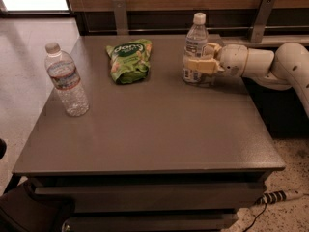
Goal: Place water bottle upright
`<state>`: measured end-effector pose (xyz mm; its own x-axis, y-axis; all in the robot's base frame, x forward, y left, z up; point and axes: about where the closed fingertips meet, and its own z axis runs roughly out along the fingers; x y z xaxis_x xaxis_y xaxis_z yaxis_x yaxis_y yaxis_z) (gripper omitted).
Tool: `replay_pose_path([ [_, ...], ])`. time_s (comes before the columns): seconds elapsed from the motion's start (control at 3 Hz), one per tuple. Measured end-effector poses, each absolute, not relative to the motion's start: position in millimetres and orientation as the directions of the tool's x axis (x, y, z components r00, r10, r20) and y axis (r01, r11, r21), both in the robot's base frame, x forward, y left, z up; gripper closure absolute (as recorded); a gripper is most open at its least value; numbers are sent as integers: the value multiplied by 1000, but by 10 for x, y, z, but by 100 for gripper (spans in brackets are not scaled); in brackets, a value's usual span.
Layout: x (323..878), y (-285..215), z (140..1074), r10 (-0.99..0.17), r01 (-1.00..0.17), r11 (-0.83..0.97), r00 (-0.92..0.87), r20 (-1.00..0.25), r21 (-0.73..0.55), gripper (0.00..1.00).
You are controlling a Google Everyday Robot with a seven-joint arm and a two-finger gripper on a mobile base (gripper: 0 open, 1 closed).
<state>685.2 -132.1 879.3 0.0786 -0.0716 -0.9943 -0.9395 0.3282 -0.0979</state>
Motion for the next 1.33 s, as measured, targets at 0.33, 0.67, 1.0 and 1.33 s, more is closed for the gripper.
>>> replay_pose_path([
  [0.33, 6852, -1320, 8798, -72, -940, 328, 79, -994, -98, 62],
  [0.67, 6852, -1317, 8805, -71, -940, 328, 79, -994, -98, 31],
  [1.0, 6852, -1317, 8805, -71, -940, 328, 79, -994, -98, 9],
  [1.33, 6853, -1295, 8806, -71, -941, 324, 79, -994, -98, 0],
])
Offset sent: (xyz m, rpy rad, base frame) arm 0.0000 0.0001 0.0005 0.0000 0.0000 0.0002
